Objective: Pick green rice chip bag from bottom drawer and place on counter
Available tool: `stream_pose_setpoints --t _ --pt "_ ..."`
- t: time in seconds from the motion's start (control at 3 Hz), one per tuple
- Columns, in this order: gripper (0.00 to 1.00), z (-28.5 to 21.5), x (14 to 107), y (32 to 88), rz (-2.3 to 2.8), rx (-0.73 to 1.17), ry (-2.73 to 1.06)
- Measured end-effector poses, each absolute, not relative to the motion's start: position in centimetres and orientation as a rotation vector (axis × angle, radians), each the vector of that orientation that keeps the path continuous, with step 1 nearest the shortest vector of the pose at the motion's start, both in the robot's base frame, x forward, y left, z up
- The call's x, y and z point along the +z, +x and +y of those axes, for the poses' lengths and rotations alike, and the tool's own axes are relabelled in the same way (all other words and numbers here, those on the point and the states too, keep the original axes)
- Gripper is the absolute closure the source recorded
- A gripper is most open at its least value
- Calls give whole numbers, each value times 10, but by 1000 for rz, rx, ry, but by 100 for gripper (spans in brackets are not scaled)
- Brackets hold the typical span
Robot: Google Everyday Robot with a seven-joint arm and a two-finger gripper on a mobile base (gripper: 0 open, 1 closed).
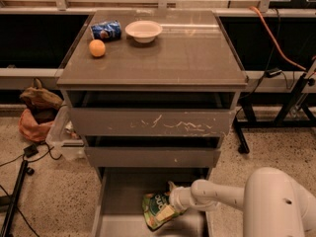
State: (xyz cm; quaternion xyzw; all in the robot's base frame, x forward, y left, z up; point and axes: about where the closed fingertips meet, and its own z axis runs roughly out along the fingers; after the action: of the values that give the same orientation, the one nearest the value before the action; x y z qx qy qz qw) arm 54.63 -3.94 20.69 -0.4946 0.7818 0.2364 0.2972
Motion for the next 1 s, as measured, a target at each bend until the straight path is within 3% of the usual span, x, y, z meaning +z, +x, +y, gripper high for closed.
stream_pose_setpoints --t 0.67,1.0 --pt "0 -23 157 566 2041 658 -1371" --pt "0 -40 157 574 2043 579 -1381"
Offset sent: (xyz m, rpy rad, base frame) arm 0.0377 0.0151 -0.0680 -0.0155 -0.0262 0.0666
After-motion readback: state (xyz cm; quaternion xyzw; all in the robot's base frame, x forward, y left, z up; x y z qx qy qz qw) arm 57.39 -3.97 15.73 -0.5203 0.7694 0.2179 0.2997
